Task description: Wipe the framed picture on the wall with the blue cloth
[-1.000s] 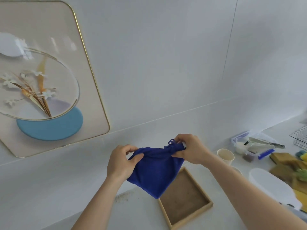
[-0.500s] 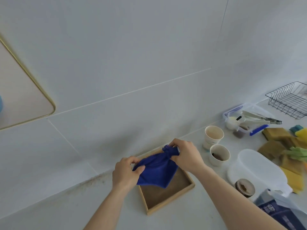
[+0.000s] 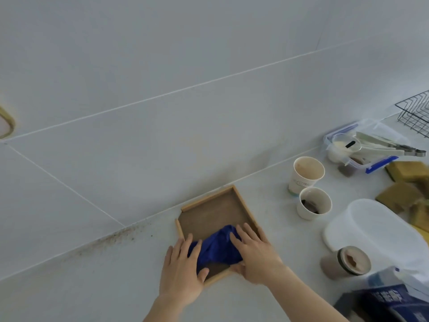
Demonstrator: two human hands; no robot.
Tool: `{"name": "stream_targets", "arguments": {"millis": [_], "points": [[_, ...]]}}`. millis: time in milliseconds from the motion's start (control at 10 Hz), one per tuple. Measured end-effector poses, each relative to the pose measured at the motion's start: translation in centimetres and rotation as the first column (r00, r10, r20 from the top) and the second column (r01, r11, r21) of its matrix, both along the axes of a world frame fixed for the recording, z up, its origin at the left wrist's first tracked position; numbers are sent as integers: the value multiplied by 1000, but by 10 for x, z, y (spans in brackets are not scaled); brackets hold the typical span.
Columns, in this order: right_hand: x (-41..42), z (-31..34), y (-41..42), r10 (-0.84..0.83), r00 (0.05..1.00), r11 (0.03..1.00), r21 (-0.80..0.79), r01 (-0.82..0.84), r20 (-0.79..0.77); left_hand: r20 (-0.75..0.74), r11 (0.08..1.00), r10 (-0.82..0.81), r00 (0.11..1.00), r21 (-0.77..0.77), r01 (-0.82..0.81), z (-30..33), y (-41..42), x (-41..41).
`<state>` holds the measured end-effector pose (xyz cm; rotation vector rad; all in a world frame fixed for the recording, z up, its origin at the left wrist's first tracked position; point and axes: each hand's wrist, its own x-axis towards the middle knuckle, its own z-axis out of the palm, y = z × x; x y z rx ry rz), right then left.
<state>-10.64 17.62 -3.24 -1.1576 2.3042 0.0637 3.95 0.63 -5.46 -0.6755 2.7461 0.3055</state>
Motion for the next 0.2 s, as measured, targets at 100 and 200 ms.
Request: {"name": "stream_targets", "arguments": {"millis": [100,200], "points": [[7,-1,3,3,999,999,44,-1,-46,22,985,-53,998,-166,56,-14,-6,9],[9,7,3,-87,995,996,30,89,-49,7,982,-18,1000,-189,19,-9,-8,10]]}}
